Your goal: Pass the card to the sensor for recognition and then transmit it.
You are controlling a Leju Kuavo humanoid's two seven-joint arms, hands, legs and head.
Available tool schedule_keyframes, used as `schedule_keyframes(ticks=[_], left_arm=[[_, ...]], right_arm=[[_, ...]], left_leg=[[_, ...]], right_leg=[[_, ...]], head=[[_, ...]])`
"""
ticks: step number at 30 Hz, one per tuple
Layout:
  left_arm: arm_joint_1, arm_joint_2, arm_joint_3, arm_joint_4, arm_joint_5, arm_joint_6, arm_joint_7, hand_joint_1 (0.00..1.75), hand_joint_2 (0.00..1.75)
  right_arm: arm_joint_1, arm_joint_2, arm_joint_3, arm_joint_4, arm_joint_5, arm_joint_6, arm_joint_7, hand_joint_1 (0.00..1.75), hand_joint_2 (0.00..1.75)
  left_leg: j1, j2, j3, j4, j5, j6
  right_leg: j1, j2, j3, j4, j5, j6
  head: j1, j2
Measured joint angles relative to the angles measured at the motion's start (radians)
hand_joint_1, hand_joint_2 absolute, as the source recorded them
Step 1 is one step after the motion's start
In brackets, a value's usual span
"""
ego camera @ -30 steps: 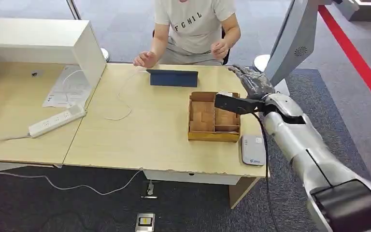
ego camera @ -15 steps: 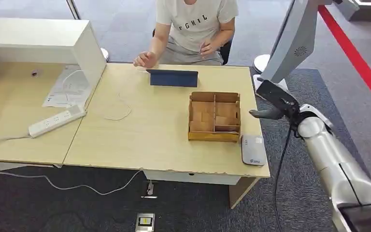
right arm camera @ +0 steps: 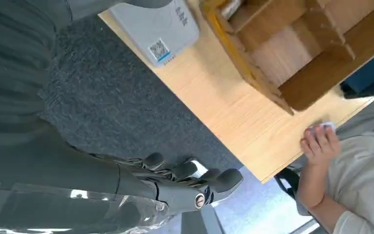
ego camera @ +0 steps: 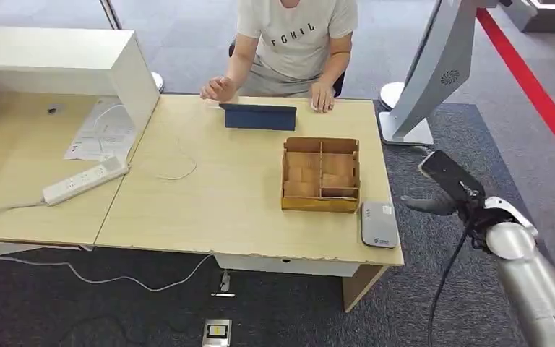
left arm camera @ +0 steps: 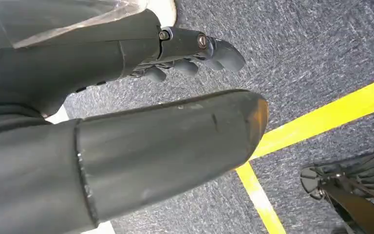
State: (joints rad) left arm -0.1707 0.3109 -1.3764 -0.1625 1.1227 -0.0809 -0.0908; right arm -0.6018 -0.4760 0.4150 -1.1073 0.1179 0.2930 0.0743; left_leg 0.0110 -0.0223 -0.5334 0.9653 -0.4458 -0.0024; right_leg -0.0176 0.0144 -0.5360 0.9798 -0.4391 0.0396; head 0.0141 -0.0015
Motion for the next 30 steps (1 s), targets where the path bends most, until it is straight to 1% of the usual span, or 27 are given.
schedule_keyframes(ticks=[2, 5, 8, 13, 17, 24, 30], left_arm=[[-0.002, 0.000, 0.000, 0.000, 0.002, 0.002, 0.000, 0.00, 0.00], [-0.003, -0.002, 0.000, 0.000, 0.005, 0.008, 0.000, 0.00, 0.00], [-0.004, -0.005, 0.000, 0.000, 0.013, 0.012, 0.000, 0.00, 0.00], [-0.007, -0.016, 0.000, 0.000, 0.017, 0.021, -0.008, 0.00, 0.00], [-0.007, -0.022, 0.000, 0.000, 0.014, 0.021, -0.015, 0.00, 0.00], [-0.008, -0.026, 0.000, 0.000, 0.014, 0.021, -0.016, 0.00, 0.00], [-0.008, -0.026, 0.000, 0.000, 0.014, 0.021, -0.016, 0.00, 0.00]], right_arm=[[0.044, -0.013, 0.001, -0.079, -0.008, -0.020, 0.049, 0.00, 1.75], [0.105, -0.023, 0.011, -0.199, 0.035, -0.055, 0.086, 0.00, 1.75], [0.148, -0.019, 0.028, -0.305, 0.128, -0.092, 0.106, 0.00, 1.75], [0.184, 0.016, 0.067, -0.437, 0.316, -0.111, 0.123, 0.00, 1.75], [0.196, 0.039, 0.086, -0.494, 0.391, -0.110, 0.123, 0.00, 1.75], [0.203, 0.056, 0.109, -0.556, 0.404, -0.109, 0.121, 0.00, 1.75], [0.206, 0.061, 0.124, -0.578, 0.405, -0.109, 0.121, 0.00, 1.75]], left_leg=[[0.000, 0.000, 0.000, 0.000, 0.000, 0.000], [0.000, 0.000, 0.000, 0.000, 0.000, 0.000], [0.000, 0.000, 0.000, -0.001, 0.000, 0.000], [0.000, 0.001, 0.000, -0.001, 0.000, 0.000], [0.000, 0.001, 0.000, -0.001, 0.000, 0.000], [0.000, 0.001, 0.000, 0.000, 0.000, 0.000], [0.000, 0.001, 0.000, -0.001, 0.000, 0.000]], right_leg=[[0.000, 0.000, 0.000, 0.000, 0.000, 0.000], [0.000, 0.000, 0.000, 0.000, 0.000, 0.000], [0.000, 0.000, 0.000, 0.000, 0.000, 0.000], [0.000, 0.000, 0.000, 0.000, 0.000, 0.000], [0.000, 0.000, 0.000, 0.000, 0.000, 0.000], [0.000, 0.000, 0.000, 0.000, 0.000, 0.000], [0.000, 0.000, 0.000, 0.000, 0.000, 0.000]], head=[[0.001, 0.000], [0.000, 0.000], [0.001, 0.000], [0.000, 0.000], [0.001, 0.000], [0.000, 0.000], [0.000, 0.000]])
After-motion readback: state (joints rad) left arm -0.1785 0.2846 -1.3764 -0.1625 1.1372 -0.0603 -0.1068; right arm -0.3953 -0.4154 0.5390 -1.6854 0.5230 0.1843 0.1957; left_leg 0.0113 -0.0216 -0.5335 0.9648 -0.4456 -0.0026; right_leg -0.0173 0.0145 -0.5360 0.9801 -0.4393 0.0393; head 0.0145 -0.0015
